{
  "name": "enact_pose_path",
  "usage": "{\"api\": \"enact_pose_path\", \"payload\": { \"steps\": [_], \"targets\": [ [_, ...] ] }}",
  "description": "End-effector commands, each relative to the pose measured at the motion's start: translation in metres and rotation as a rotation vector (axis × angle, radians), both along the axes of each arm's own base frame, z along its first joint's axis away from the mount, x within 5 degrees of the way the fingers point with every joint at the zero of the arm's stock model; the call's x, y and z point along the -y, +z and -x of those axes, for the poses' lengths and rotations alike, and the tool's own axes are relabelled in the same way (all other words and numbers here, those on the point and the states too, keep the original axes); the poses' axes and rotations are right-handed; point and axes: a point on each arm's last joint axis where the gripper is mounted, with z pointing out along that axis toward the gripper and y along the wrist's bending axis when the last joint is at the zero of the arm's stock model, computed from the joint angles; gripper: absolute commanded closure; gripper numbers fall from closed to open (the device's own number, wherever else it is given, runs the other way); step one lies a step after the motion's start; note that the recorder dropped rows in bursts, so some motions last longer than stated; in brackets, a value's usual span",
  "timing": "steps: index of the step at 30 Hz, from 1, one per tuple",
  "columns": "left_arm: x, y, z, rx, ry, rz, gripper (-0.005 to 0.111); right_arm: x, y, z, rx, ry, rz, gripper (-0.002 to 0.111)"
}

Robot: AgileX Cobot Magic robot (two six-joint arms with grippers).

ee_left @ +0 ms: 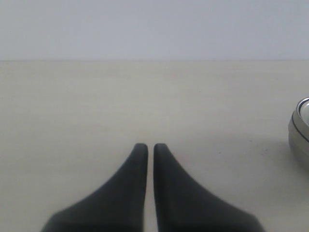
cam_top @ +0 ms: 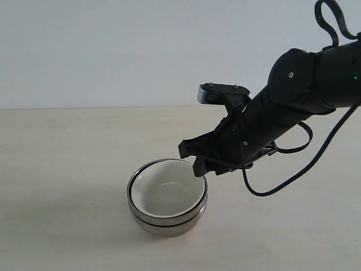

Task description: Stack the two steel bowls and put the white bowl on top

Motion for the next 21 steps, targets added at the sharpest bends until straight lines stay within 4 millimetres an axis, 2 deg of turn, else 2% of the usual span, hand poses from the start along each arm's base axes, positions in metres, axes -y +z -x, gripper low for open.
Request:
{"api": "enact_pose_path", "payload": {
  "steps": [1, 10, 21],
  "targets": [
    [0.000, -0.001, 0.000, 0.005, 0.005, 0.017, 0.103, 0.000, 0.004, 0.000, 0.028, 0.015, 0.004, 0.106],
    [0.000, -0.001, 0.000, 0.005, 0.005, 0.017, 0.103, 0.000, 0.003, -0.002, 0.035, 0.012, 0.004, 0.108],
    [0.000, -0.001, 0.000, 0.005, 0.005, 0.017, 0.103, -0.002, -0.012, -0.006, 0.007, 0.003, 0.018, 0.108]
  ]
}}
